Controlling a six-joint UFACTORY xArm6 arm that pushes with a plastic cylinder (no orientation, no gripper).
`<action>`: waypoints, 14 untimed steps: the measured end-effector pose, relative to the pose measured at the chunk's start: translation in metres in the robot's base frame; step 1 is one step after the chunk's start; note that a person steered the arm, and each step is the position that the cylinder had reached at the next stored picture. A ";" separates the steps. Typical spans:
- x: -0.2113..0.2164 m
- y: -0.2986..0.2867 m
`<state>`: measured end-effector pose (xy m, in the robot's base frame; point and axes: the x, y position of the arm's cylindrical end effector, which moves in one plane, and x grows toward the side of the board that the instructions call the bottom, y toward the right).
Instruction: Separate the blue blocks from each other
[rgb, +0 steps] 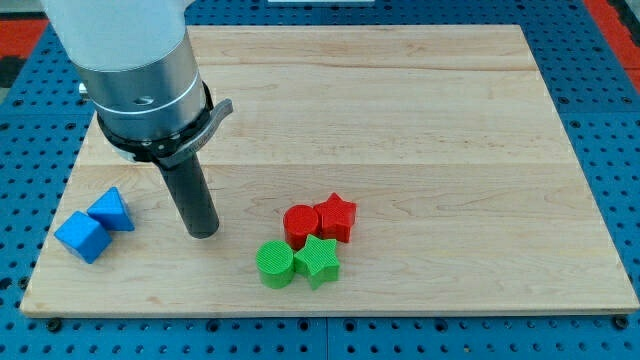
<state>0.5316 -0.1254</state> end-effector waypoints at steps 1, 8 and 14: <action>0.000 0.010; -0.077 0.017; 0.011 -0.152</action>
<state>0.5429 -0.2772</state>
